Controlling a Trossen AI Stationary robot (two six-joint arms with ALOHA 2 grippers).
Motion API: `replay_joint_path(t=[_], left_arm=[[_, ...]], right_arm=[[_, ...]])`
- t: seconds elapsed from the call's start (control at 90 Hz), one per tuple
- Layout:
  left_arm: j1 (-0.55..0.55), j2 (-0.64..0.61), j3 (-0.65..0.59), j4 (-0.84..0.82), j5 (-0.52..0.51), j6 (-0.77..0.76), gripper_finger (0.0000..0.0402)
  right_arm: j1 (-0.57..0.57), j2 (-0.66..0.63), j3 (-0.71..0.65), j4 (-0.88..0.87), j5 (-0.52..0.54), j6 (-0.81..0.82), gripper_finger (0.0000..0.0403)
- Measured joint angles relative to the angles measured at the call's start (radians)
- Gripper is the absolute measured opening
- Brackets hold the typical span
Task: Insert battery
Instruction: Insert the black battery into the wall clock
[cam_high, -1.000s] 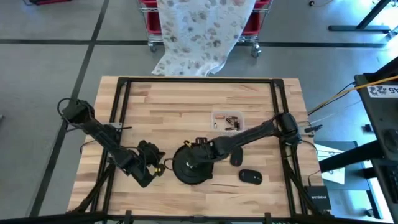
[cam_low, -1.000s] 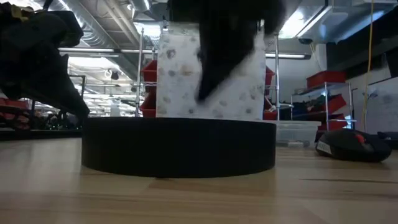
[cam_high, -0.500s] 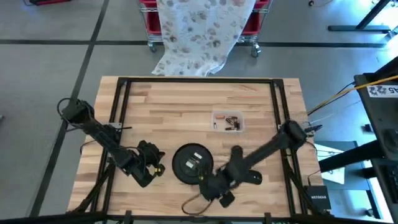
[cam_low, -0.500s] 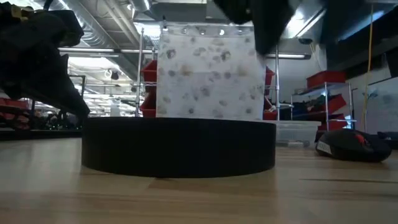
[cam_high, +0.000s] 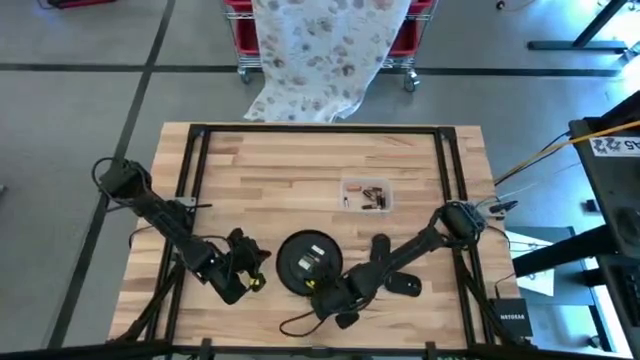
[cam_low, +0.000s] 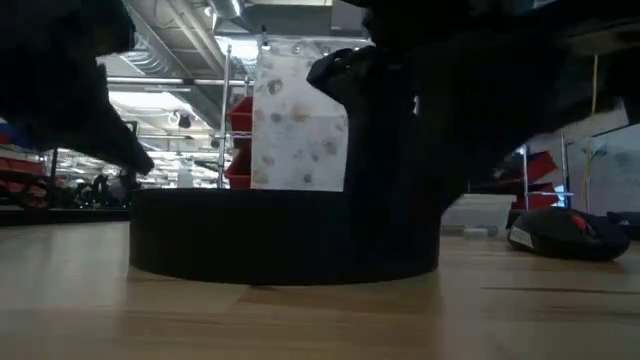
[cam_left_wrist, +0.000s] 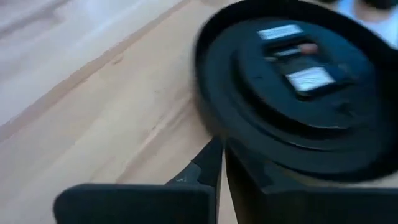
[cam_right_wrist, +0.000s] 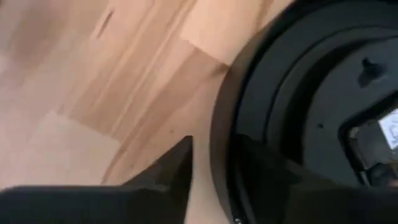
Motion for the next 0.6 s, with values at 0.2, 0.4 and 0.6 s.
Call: replay_joint_path(t=[0.2, 0.4, 0.6], left_arm=[[-0.078, 0.000, 0.102, 0.015, -0.199, 0.349, 0.0003], [-0.135, 0.000, 0.239, 0.028, -0.173, 0.726, 0.0003], [-0.133, -0.001, 0.255, 0.154, 0.037, 0.795, 0.0003]], right_arm=[[-0.008, -0.013, -0.004, -0.032, -0.046, 0.025, 0.0012], [-0.009, -0.113, -0.007, -0.067, -0.149, -0.004, 0.0002], [-0.028, -0.277, -0.006, -0.101, -0.364, -0.090, 0.0000]])
